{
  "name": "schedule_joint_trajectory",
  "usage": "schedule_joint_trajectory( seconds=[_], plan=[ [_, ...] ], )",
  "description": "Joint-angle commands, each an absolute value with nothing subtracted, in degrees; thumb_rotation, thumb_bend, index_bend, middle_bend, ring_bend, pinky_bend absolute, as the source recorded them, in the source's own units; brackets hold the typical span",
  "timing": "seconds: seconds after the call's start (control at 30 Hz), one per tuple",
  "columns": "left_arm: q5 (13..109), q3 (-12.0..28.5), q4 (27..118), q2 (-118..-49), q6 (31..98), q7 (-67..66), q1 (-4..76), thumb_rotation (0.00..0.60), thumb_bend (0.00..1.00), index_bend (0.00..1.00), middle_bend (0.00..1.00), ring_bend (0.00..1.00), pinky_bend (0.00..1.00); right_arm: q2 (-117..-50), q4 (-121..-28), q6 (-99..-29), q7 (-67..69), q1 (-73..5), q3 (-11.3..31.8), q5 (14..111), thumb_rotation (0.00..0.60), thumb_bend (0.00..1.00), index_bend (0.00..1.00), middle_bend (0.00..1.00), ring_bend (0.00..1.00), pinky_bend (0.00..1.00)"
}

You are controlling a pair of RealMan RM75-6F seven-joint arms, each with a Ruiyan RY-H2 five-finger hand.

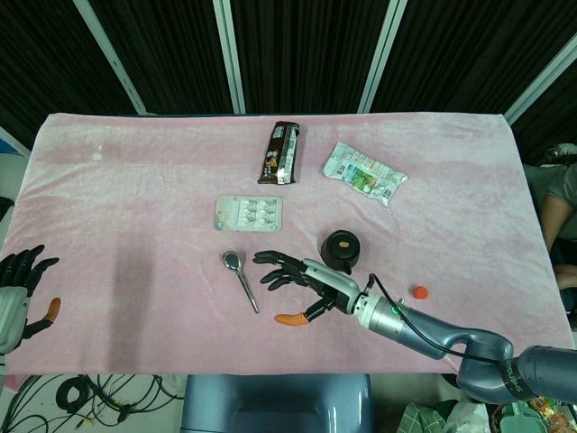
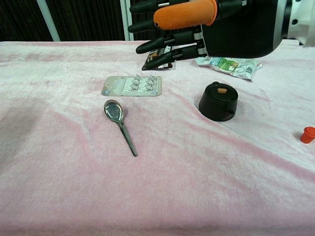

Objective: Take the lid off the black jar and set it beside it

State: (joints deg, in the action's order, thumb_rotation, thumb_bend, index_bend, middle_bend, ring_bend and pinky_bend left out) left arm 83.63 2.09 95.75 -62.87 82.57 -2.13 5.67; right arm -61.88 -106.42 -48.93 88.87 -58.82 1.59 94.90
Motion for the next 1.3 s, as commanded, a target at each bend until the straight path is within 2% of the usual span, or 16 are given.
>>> schedule_joint_trajectory(
  seconds=[0.03, 0.93, 1.13, 1.2, 1.3],
  plan=[
    [83.58, 2.10, 95.79, -62.86, 82.53, -2.19, 5.69, 0.600, 0.42, 0.18, 0.03, 0.00, 0.02, -61.71, -106.53, -49.10, 88.76, -58.72, 1.60, 94.98, 0.600, 0.18, 0.09, 0.06, 0.19, 0.20],
    [83.44, 2.05, 95.87, -62.71, 82.45, -2.04, 5.63, 0.600, 0.42, 0.18, 0.03, 0.00, 0.02, -60.99, -106.23, -48.45, 86.46, -58.60, 1.54, 94.53, 0.600, 0.18, 0.09, 0.06, 0.19, 0.20],
    [83.34, 2.09, 95.92, -62.65, 82.44, -1.96, 5.62, 0.600, 0.42, 0.18, 0.03, 0.00, 0.02, -59.57, -103.00, -44.78, 72.30, -58.30, 0.79, 92.06, 0.600, 0.17, 0.09, 0.09, 0.20, 0.20],
    [83.30, 2.09, 95.91, -62.64, 82.37, -1.98, 5.64, 0.600, 0.42, 0.18, 0.03, 0.00, 0.02, -59.20, -101.59, -43.05, 63.31, -57.81, 0.82, 88.69, 0.600, 0.17, 0.11, 0.11, 0.21, 0.20],
    [83.40, 2.04, 95.90, -62.68, 82.32, -2.19, 5.68, 0.600, 0.42, 0.18, 0.03, 0.00, 0.02, -60.26, -99.10, -43.33, 42.69, -56.14, 1.32, 79.91, 0.600, 0.17, 0.15, 0.13, 0.21, 0.20]
  ],
)
